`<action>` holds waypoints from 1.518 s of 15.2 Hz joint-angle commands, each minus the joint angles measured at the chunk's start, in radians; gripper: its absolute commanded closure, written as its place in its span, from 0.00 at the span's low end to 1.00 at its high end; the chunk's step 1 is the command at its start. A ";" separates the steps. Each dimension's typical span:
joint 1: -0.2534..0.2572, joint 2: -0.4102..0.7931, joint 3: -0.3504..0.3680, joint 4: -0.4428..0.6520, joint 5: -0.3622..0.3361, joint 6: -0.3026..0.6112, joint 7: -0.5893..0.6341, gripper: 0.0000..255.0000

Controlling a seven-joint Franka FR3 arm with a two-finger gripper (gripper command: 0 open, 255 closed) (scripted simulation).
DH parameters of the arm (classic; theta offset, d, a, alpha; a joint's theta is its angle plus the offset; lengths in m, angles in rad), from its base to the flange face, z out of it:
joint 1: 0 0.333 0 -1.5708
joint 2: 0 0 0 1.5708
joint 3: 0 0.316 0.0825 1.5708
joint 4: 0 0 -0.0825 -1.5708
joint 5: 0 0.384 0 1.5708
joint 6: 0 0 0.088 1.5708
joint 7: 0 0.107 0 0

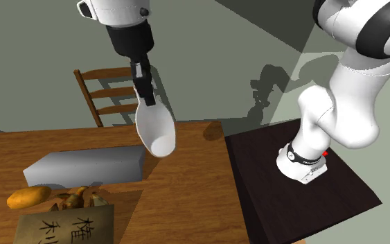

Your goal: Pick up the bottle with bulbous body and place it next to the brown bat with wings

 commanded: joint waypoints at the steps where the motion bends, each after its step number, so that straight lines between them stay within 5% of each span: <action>1: 0.012 0.051 0.011 0.042 0.011 0.009 0.027 1.00; 11: 0.076 0.356 0.064 0.346 0.052 0.009 0.162 1.00; 23: 0.093 0.298 0.064 0.090 0.044 0.207 0.160 1.00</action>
